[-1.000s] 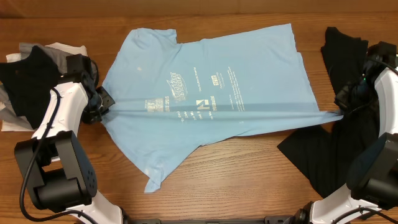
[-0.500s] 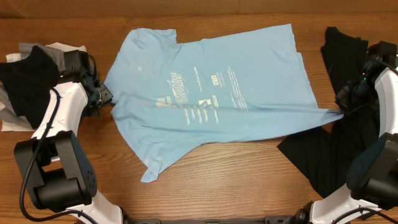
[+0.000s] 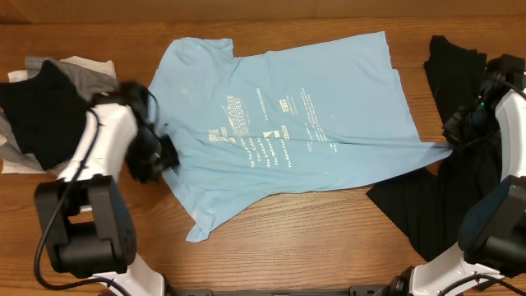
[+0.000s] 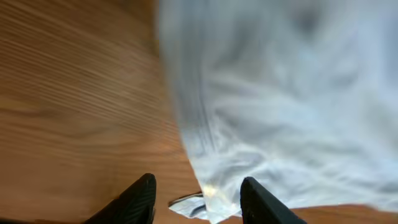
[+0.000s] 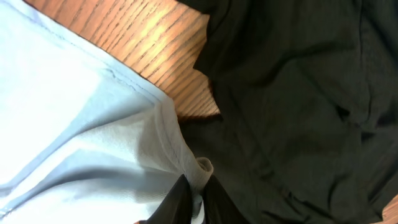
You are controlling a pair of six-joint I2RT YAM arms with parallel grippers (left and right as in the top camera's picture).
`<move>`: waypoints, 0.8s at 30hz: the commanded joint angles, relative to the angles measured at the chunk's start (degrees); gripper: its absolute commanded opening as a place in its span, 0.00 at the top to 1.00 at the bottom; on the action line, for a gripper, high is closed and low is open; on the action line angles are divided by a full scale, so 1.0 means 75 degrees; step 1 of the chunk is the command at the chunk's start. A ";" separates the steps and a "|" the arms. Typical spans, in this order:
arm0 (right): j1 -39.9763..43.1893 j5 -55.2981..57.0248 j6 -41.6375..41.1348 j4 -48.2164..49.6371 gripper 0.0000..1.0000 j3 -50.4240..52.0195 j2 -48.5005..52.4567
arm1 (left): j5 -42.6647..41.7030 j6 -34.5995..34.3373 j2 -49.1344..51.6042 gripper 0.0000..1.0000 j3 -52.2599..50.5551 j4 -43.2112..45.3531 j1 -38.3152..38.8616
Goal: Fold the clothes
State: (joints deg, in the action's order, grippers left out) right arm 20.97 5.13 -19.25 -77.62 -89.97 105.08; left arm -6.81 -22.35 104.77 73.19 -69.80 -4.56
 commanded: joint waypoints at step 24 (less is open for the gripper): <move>0.0000 -0.0128 0.0023 0.0050 0.89 0.0003 -0.0023 | -0.0618 -0.0991 -0.0087 0.96 -0.2623 0.1743 0.1367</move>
State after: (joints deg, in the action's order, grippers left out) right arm 20.97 4.49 -19.29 -77.52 -89.97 105.08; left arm -10.70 -28.53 103.33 55.46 -57.67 5.28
